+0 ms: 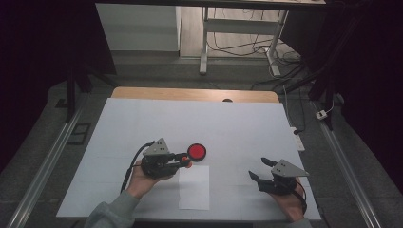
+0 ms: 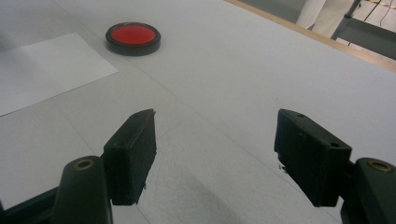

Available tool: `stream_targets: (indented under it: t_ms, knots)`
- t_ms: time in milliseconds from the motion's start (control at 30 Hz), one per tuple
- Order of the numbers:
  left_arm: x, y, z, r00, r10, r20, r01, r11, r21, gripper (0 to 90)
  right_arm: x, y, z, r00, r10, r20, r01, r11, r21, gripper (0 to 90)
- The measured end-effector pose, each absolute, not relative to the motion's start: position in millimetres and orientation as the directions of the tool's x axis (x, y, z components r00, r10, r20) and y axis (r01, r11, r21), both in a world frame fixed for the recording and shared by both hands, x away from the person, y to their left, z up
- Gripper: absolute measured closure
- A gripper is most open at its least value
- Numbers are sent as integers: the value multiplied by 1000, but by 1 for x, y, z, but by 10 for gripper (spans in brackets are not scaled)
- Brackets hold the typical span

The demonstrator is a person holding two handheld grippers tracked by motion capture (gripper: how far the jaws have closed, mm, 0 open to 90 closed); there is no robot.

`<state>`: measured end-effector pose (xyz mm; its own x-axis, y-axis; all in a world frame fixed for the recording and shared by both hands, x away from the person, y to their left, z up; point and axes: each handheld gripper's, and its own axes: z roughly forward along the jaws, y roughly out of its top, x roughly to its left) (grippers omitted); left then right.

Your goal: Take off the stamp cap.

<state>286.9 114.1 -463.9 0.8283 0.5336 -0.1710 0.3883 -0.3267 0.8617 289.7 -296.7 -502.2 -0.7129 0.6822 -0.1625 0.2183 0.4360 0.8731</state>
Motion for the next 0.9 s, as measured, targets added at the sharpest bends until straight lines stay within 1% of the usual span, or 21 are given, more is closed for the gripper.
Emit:
stream_targets:
  t_ms: [267, 367, 667, 800, 833, 900]
  knots:
    - [287, 112, -464, 840, 524, -143, 365, -348, 864, 720, 293, -294, -500, -692, 707, -146, 234, 411, 881, 282]
    - [287, 112, -464, 841, 518, -154, 367, -339, 866, 720, 294, -290, -498, -685, 712, -153, 240, 419, 876, 279]
    - [288, 114, -464, 835, 525, -162, 374, -326, 868, 720, 299, -269, -486, -716, 683, -145, 237, 432, 870, 269]
    - [289, 112, -466, 833, 530, -159, 377, -334, 864, 720, 303, -258, -480, -726, 676, -129, 244, 428, 870, 275]
    - [289, 112, -465, 832, 531, -159, 378, -333, 864, 720, 303, -255, -477, -723, 675, -144, 235, 437, 868, 282]
    - [289, 112, -465, 833, 529, -160, 375, -328, 867, 720, 303, -252, -473, -727, 672, -140, 231, 432, 872, 288]
